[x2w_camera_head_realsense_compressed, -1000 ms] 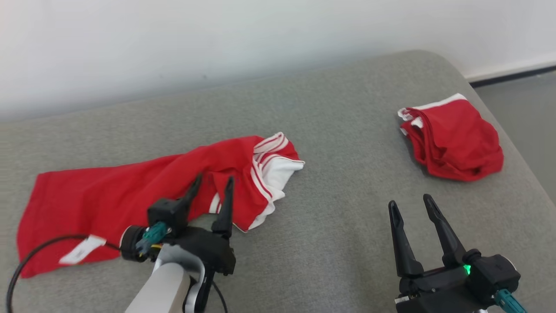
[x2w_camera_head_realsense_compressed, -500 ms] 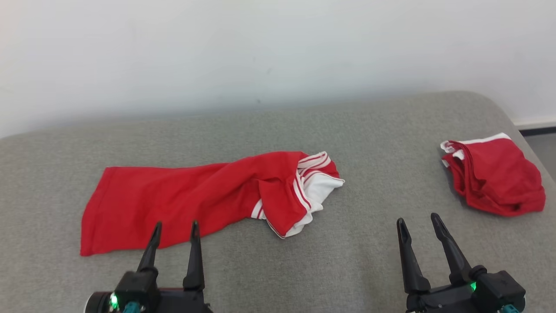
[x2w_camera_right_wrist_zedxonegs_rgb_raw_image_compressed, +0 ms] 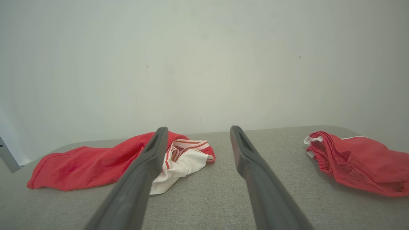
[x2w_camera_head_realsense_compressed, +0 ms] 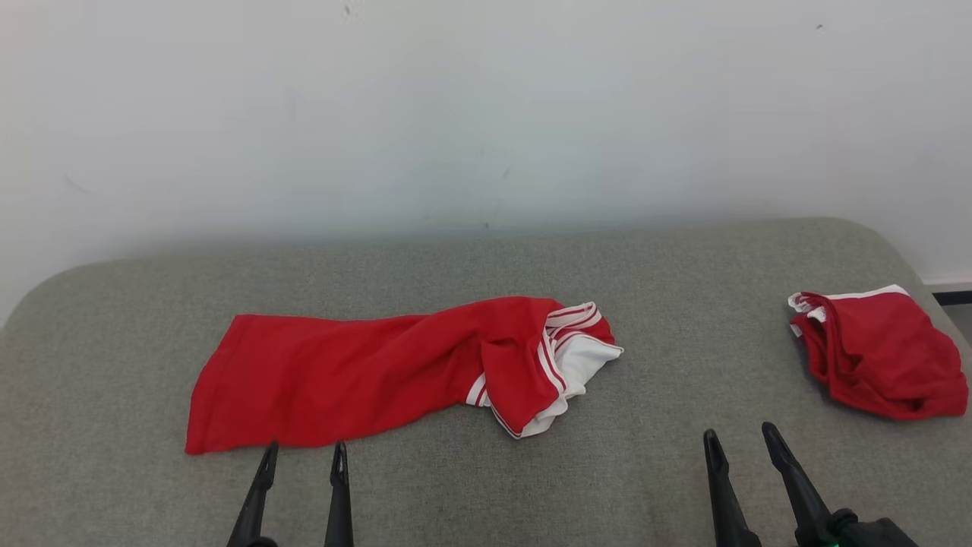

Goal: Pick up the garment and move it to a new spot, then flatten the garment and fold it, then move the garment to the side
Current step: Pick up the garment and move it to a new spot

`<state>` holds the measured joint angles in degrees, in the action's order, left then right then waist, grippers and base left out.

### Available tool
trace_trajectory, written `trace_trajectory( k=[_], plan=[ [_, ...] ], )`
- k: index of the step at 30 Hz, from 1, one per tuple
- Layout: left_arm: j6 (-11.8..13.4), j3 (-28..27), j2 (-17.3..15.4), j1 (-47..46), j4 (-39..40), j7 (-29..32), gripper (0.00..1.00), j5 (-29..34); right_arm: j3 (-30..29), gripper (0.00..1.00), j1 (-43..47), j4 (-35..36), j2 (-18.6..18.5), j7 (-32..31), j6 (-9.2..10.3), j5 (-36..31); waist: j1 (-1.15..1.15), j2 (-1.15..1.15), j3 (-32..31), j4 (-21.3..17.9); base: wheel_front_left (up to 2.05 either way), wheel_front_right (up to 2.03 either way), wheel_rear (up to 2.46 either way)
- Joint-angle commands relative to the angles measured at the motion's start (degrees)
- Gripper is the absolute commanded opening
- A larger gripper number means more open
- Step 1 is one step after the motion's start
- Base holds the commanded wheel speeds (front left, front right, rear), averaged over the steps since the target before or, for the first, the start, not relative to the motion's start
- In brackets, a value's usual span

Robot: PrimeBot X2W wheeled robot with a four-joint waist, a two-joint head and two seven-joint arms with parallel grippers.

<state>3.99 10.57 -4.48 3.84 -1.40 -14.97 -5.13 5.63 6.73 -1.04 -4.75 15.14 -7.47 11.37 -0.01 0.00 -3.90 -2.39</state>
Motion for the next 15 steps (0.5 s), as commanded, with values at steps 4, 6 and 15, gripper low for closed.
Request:
trace_trajectory(
  k=[4,6,15],
  plan=[
    [-1.3,-0.7,0.7,3.5,1.6,-0.2,1.0,0.7,-0.3,1.0,2.3,0.4,0.3,0.1,-0.03,0.0,0.01,0.0,-1.8,0.7,0.0,0.0,0.0],
    [-1.5,-0.9,1.0,4.3,2.1,-0.2,1.0,0.9,-0.2,1.0,2.8,0.4,0.3,0.1,-0.03,-0.1,0.01,0.0,-2.1,0.7,0.0,0.0,0.0],
    [-2.2,-1.3,1.4,6.3,0.5,-0.2,1.0,1.1,0.0,1.0,3.5,0.3,0.2,0.1,-0.03,-0.3,0.01,0.0,-3.0,0.3,0.0,0.0,0.0]
  ],
)
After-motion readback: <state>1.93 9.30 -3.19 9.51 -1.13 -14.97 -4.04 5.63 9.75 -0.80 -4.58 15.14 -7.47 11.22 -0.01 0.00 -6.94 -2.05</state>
